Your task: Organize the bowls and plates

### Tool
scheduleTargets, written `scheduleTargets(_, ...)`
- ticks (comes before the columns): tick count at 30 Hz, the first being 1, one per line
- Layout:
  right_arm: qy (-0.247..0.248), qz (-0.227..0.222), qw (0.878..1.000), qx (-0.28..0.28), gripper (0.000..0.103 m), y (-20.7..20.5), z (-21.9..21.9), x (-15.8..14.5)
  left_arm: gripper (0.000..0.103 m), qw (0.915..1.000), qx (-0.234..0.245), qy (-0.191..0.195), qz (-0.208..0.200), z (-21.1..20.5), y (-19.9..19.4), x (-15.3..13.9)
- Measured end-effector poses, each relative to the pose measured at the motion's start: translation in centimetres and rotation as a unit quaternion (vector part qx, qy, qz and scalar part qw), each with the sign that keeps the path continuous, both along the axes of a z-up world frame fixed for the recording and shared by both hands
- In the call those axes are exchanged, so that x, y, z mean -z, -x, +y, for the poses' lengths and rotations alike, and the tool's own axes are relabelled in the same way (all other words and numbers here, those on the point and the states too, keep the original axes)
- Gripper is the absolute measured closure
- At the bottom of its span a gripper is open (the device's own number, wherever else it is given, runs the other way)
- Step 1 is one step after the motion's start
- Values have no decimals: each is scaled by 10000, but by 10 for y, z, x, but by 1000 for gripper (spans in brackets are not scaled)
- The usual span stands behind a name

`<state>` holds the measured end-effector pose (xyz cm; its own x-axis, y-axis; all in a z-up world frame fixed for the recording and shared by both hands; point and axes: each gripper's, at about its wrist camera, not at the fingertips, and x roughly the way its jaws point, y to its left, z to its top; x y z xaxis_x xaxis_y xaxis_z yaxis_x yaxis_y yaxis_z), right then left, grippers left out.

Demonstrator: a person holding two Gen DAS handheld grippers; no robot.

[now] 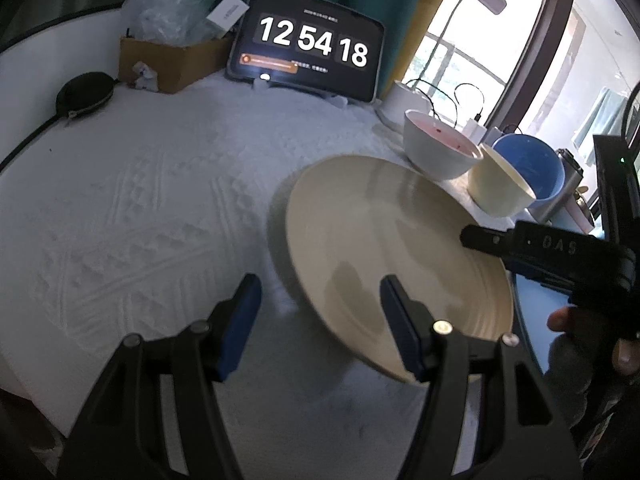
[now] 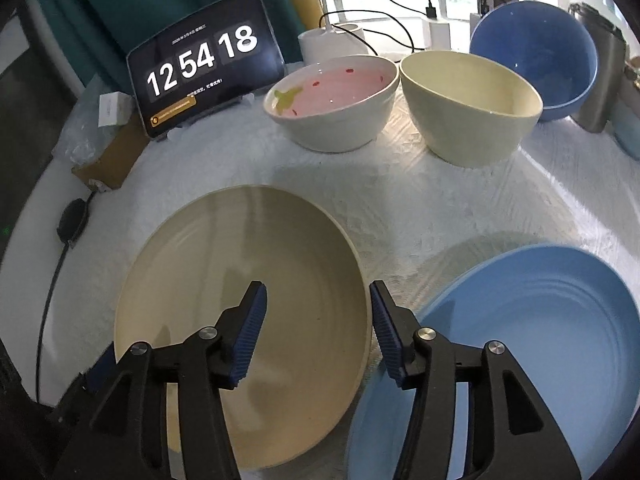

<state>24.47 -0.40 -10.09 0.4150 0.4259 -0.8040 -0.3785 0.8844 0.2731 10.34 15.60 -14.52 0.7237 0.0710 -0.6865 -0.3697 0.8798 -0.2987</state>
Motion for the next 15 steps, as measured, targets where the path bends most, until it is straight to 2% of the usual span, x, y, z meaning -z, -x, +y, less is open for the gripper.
scheduleTargets(8,-248,30,9997,43,48,0,-3,2,40,9999,-59,89,-86,-1,-1,2)
scheduleTargets(15,23,-272,9995,-158,48,19,14,4,40,9989,-14,441,-148,8,1,2)
